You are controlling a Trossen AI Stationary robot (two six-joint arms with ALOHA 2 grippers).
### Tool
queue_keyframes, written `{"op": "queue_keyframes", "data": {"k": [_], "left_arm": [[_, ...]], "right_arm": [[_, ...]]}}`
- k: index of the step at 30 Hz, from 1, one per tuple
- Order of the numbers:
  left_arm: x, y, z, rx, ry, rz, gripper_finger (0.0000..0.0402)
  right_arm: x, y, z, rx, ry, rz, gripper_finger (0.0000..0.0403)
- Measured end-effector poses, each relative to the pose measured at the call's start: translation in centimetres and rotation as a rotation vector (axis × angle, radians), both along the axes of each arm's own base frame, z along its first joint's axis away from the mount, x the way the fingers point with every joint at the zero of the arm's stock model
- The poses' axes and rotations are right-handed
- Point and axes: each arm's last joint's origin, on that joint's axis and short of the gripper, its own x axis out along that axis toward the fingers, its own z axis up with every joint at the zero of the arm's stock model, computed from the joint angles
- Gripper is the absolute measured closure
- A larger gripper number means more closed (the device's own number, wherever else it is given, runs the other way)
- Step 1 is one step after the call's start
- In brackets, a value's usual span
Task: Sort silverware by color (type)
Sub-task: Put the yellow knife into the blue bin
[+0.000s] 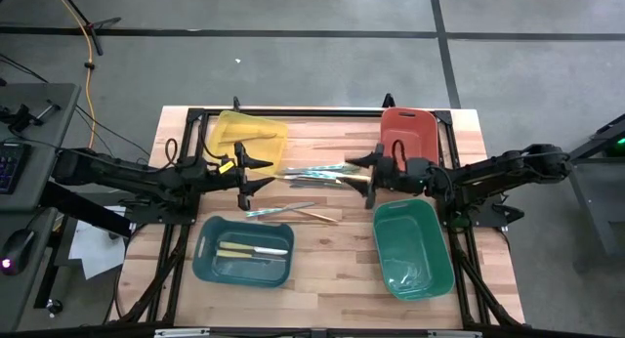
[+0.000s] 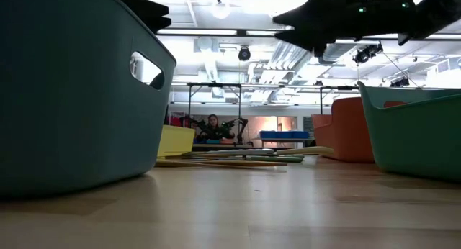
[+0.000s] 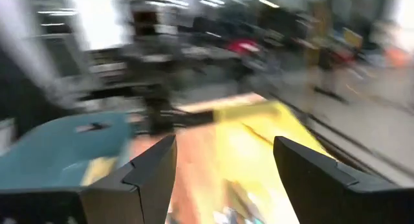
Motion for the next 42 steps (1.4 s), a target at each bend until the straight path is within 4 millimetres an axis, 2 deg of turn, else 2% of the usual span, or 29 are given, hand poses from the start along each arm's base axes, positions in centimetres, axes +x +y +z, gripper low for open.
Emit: {"op": "queue_keyframes", "data": {"k": [4,10,15,19,24,30,42], "left_arm": [[0.0,0.0,0.0,0.000,-0.001,0.000,0.0216],[0.0,0.0,0.0,0.000,-0.001,0.000,0.0216],[0.0,0.0,0.0,0.000,0.002,0.000,0.0216],[0.0,0.0,0.0,0.000,0.003,0.000,0.0216],[0.0,0.0,0.0,0.000,0.004,0.000,0.0216],[0.0,0.0,-0.2,0.000,0.026,0.000,0.0216],[0.0,0.0,-0.2,0.000,0.026,0.001,0.0216]], "right_arm": [[1.8,-0.1,1.7,0.029,0.192,-0.090,0.0169],[4.7,-1.8,4.1,-0.008,0.647,-0.169,0.0184],[6.6,-3.6,2.9,0.103,1.031,-0.064,0.0198],[8.2,-4.7,0.7,0.057,1.234,-0.004,0.0207],[9.8,-5.3,-2.1,-0.002,1.344,0.104,0.0210],[10.2,-5.8,-4.5,0.018,1.435,0.182,0.0210],[10.2,-8.9,-6.9,0.084,1.473,0.114,0.0210]]}}
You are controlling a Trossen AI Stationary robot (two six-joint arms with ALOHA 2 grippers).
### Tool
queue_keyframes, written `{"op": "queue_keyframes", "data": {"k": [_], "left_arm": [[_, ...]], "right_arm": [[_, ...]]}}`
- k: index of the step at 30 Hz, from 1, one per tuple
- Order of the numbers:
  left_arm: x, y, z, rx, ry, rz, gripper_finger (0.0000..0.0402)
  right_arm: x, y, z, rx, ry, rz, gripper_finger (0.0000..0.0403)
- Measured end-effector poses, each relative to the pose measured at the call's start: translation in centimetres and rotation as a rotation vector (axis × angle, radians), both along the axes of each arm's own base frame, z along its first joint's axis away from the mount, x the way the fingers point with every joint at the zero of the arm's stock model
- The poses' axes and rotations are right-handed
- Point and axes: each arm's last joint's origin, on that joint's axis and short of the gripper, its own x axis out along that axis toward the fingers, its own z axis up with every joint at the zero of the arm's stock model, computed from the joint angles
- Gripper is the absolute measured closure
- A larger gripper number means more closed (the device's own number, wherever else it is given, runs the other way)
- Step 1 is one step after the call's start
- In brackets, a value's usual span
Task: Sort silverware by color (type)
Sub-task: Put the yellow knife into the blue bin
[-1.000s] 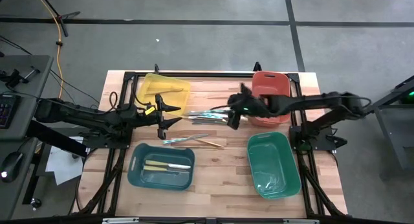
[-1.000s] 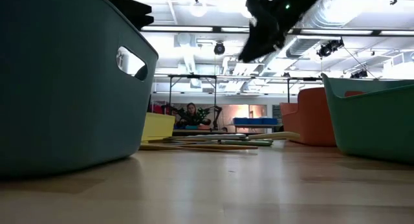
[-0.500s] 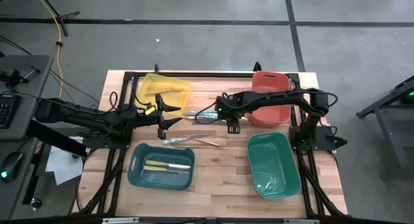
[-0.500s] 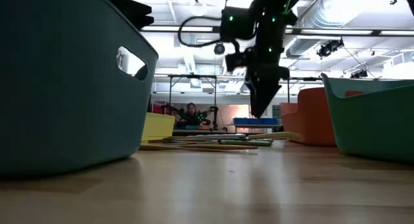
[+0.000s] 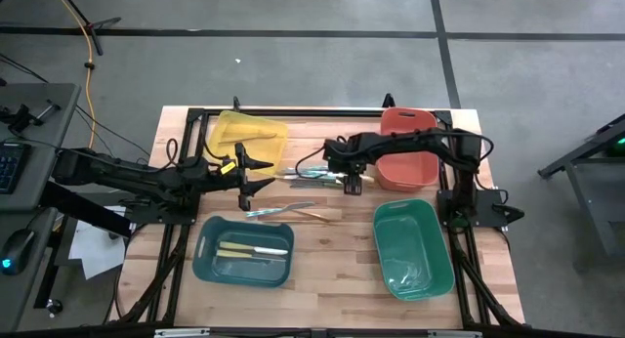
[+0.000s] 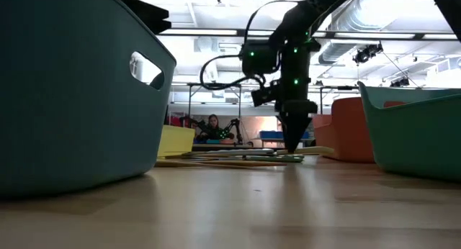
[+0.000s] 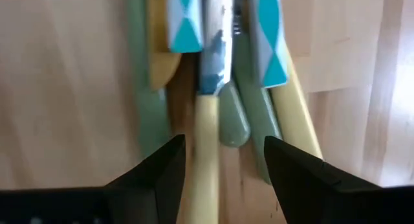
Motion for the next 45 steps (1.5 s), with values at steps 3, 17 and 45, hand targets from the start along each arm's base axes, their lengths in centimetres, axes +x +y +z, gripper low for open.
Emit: {"op": "queue_keyframes", "data": {"k": [3,17,45], "left_arm": [[0.0,0.0,0.0,0.000,0.000,0.000,0.0216],[0.0,0.0,0.0,0.000,0.000,0.000,0.0216],[0.0,0.0,0.0,0.003,0.000,0.000,0.0216]], "right_arm": [[-0.1,-0.5,-0.3,0.006,0.008,-0.014,0.0210],[-1.1,-0.3,-1.7,0.053,0.027,-0.027,0.0224],[-0.3,-0.5,-0.4,0.071,0.019,-0.002,0.0373]]}}
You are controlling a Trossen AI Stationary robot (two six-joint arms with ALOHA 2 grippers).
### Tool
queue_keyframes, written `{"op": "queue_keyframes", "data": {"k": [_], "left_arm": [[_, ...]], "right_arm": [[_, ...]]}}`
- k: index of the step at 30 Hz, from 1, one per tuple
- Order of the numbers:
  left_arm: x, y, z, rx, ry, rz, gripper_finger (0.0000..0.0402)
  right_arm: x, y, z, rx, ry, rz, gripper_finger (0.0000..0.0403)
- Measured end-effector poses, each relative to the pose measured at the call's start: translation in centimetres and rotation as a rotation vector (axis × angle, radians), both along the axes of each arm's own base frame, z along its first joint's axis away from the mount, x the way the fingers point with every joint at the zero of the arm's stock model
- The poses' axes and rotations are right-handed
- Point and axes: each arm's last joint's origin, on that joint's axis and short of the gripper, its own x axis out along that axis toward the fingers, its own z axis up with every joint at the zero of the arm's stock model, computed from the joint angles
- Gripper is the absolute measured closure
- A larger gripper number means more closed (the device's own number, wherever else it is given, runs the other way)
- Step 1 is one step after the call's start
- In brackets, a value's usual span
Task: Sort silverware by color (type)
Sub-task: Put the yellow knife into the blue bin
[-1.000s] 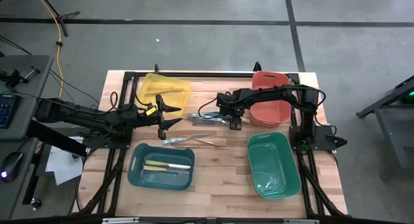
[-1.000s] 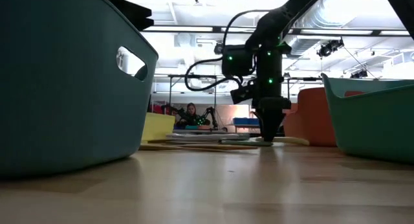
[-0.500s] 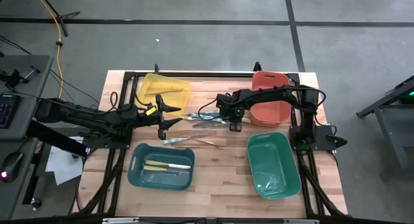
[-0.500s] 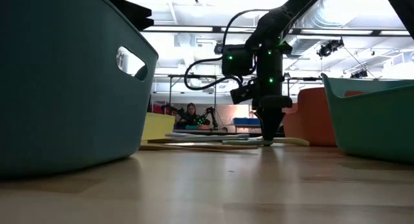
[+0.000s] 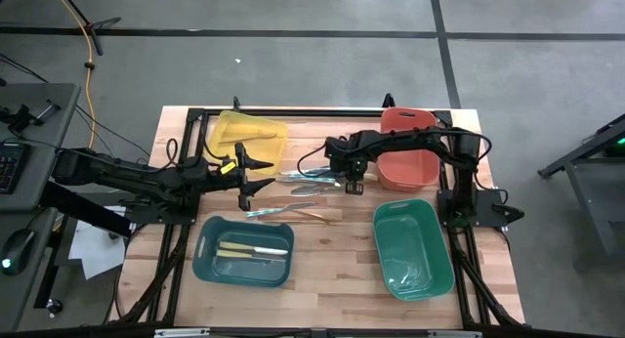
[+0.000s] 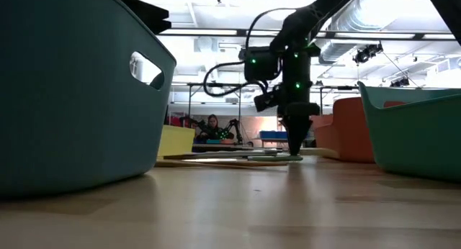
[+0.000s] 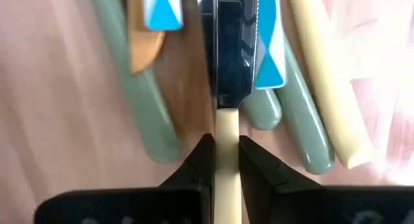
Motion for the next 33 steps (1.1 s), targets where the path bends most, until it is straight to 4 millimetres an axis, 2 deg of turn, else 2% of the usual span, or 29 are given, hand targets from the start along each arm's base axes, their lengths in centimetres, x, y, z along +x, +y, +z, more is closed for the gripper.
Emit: {"op": "queue_keyframes", "data": {"k": [11,17,25,28,33], "left_arm": [[0.0,0.0,0.0,0.013,0.003,0.001,0.0216],[0.0,0.0,0.0,0.014,0.003,0.002,0.0216],[0.0,0.0,0.0,0.005,0.005,0.000,0.0216],[0.0,-0.2,-0.1,0.006,0.017,-0.009,0.0216],[-0.3,-0.4,0.3,0.007,-0.011,-0.023,0.0216]], "right_arm": [[1.2,0.3,2.5,0.114,-0.070,0.036,0.0373],[1.7,1.7,3.6,0.158,-0.148,0.085,0.0373],[2.6,3.9,5.8,0.162,-0.334,0.138,0.0373],[1.9,4.8,5.8,0.173,-0.423,0.143,0.0373],[-0.5,6.3,5.2,0.173,-0.619,0.106,0.0373]]}}
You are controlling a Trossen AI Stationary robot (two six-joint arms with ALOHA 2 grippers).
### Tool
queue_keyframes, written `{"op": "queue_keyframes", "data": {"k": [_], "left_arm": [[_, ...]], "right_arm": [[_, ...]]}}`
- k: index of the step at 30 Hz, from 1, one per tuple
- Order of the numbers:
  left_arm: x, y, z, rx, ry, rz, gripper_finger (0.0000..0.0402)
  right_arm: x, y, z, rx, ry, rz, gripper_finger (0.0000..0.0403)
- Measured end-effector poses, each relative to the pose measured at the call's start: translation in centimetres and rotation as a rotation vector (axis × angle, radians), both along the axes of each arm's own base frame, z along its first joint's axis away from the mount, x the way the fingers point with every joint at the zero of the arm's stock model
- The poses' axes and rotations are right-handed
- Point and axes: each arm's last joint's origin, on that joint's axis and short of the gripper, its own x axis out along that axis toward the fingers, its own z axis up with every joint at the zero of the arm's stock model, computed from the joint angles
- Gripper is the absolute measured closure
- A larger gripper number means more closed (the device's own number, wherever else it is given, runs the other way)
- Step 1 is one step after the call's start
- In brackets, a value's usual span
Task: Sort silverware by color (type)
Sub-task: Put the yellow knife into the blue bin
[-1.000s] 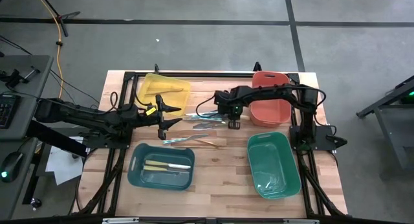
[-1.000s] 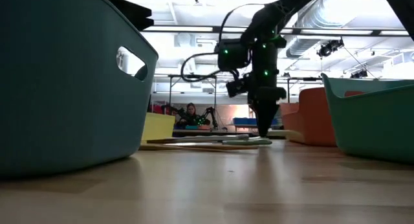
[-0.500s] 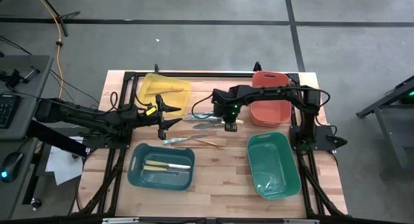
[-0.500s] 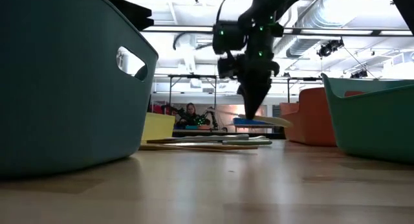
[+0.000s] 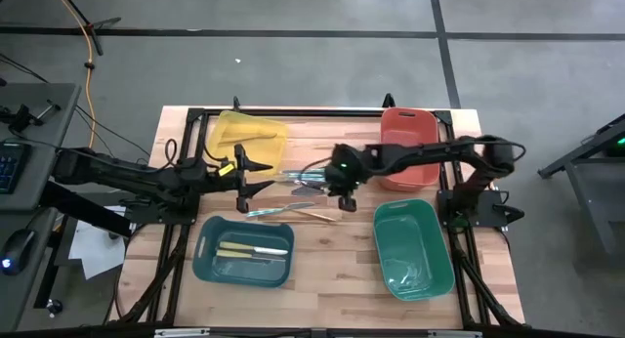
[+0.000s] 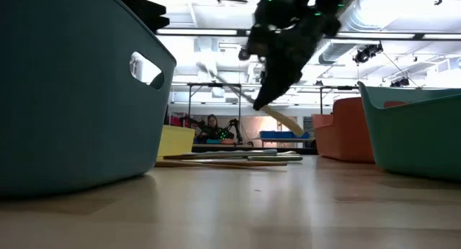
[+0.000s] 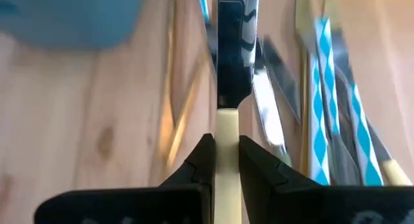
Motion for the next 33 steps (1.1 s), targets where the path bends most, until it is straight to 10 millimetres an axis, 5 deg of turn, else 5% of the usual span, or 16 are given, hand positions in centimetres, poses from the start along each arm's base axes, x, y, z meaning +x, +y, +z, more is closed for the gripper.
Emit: {"op": "queue_keyframes", "data": {"k": [7,11,33], "left_arm": [[-0.3,0.0,0.4,-0.001,-0.024,0.000,0.0216],[-0.3,0.0,0.4,-0.001,-0.023,0.000,0.0216],[-0.2,0.0,0.0,-0.021,0.010,-0.013,0.0216]], "right_arm": [[-1.8,1.9,0.6,-0.044,-0.610,-0.047,0.0373],[-2.6,2.2,0.9,-0.099,-0.818,-0.052,0.0373],[-2.5,2.1,1.2,-0.164,-0.845,-0.026,0.0373]]}}
